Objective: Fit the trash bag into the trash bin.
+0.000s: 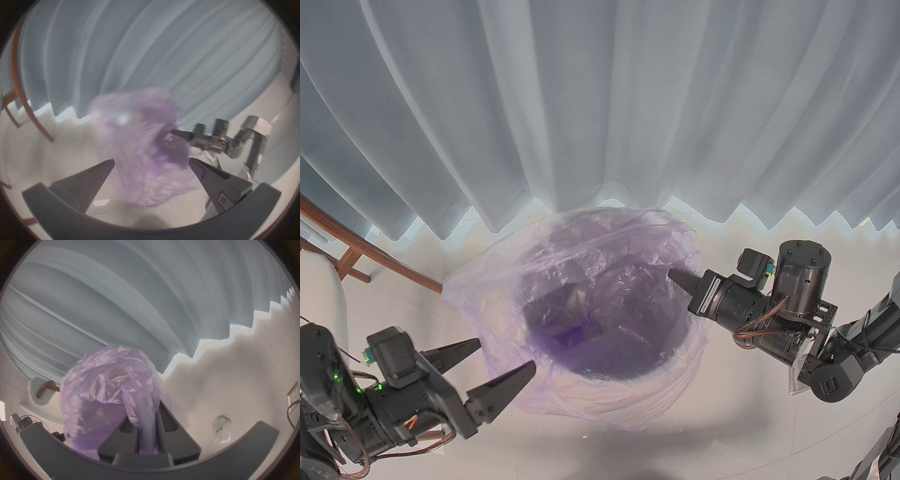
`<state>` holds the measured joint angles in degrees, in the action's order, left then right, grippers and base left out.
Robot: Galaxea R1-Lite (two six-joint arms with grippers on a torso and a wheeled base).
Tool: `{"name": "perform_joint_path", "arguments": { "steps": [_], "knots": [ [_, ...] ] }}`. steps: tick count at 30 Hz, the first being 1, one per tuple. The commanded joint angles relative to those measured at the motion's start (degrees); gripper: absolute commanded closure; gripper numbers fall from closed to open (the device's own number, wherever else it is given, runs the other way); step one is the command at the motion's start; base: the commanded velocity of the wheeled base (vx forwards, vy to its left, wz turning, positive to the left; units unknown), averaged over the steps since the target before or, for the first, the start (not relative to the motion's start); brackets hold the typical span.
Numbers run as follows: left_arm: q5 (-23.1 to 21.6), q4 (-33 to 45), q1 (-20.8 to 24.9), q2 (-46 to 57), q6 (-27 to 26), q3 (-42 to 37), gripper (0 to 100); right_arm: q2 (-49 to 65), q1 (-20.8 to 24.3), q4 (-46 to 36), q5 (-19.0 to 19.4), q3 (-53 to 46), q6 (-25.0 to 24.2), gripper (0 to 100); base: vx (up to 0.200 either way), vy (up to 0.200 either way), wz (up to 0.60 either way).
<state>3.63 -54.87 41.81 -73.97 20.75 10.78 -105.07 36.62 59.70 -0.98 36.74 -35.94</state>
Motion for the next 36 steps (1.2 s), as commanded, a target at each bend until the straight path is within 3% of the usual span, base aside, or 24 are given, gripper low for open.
{"name": "perform_joint_path", "arguments": {
  "steps": [1,4,10,13,27,36],
  "knots": [
    [-6.88,0.99,-0.24,11.31,-5.63,-5.77,0,-1.63,1.52,-2.13,-0.17,-1.06,0.87,100,0.000,0.000,0.00],
    [-9.08,4.16,-0.24,13.33,-7.04,-5.85,0,-2.33,1.35,-1.69,-0.43,-1.06,1.31,100,0.000,0.000,0.00],
    [-9.08,4.95,-1.74,14.12,-7.92,-5.24,0,-2.16,2.75,-1.51,-0.17,-3.78,5.09,100,0.000,0.000,0.00],
    [-8.64,5.12,-3.32,14.03,-14.33,-6.03,0,-2.33,4.25,0.24,0.10,-6.60,9.66,100,0.000,0.000,0.00],
    [-8.20,9.87,-4.90,13.33,-22.51,-8.32,0,-2.77,8.73,6.48,0.54,-11.17,12.38,100,0.000,0.000,0.00],
    [-5.74,9.87,-5.87,9.64,-22.77,-7.79,0,-3.74,13.04,10.00,0.54,-13.28,12.82,100,0.000,0.000,0.00]
  ]
}}
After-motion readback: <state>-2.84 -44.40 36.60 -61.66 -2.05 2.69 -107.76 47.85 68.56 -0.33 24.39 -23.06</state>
